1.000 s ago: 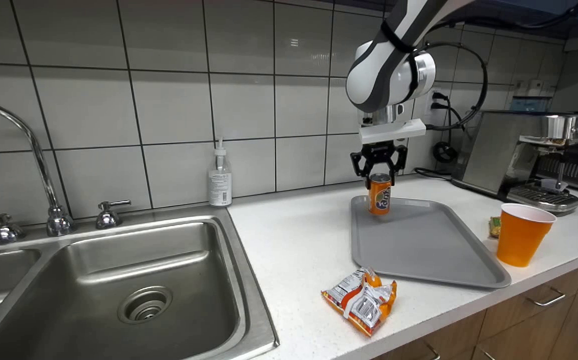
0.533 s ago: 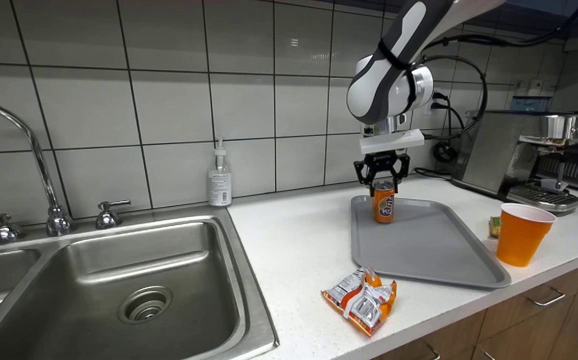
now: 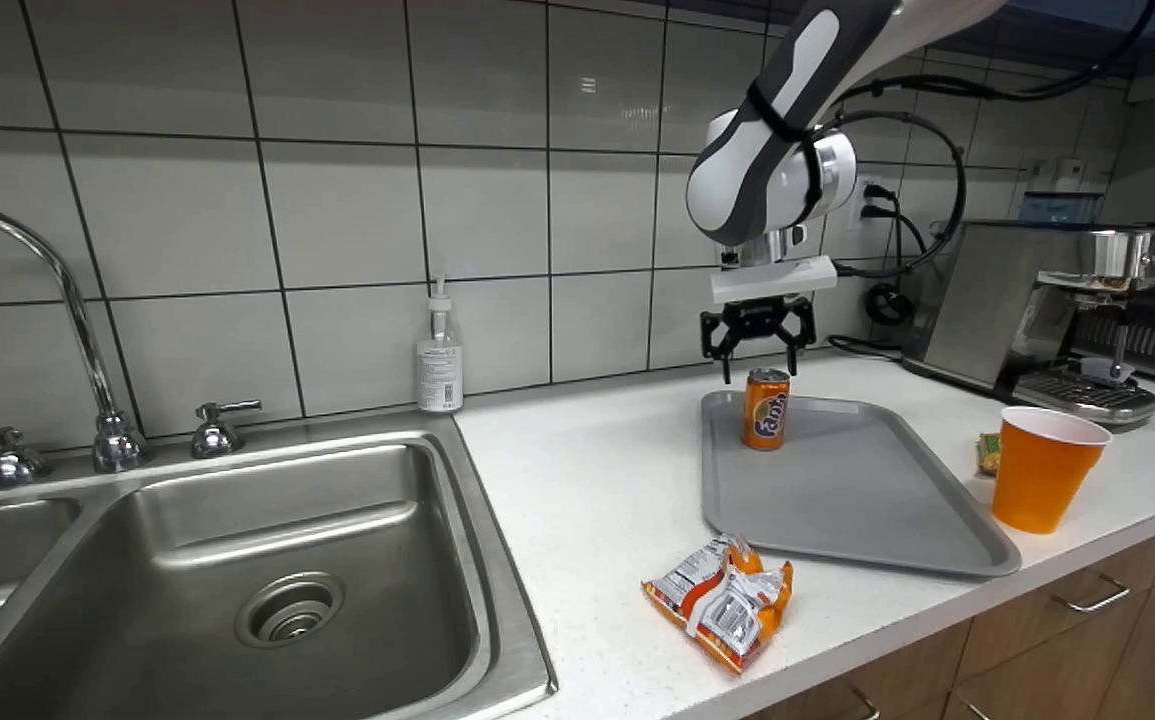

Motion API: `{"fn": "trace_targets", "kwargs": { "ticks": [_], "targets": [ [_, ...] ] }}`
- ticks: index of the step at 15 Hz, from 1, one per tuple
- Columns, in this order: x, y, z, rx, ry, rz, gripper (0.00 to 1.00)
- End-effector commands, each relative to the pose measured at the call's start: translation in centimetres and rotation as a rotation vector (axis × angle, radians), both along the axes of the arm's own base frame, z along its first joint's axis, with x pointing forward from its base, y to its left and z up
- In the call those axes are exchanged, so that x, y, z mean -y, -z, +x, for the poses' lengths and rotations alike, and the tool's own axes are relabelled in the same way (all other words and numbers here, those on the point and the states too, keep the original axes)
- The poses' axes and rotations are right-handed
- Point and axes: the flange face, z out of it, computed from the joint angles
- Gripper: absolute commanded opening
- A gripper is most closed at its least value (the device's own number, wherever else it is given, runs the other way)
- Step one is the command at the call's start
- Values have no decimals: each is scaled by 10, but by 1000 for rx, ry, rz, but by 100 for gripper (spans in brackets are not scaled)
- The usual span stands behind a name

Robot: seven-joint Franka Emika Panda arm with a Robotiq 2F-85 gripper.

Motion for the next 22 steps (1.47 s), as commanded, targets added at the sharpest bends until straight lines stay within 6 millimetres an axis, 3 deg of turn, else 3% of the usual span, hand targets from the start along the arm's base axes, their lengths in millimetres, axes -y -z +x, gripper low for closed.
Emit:
{"fn": "trace_targets", "kwargs": {
  "ticks": [1,7,13,22],
  "targets": [
    [-1,-22,7,16,17,12,100],
    [-17,-49,4,42,-31,18,100],
    [-50,-66,-7,53,-98,33,100],
    [-112,-81,-52,20,-209,70,100]
  ]
}}
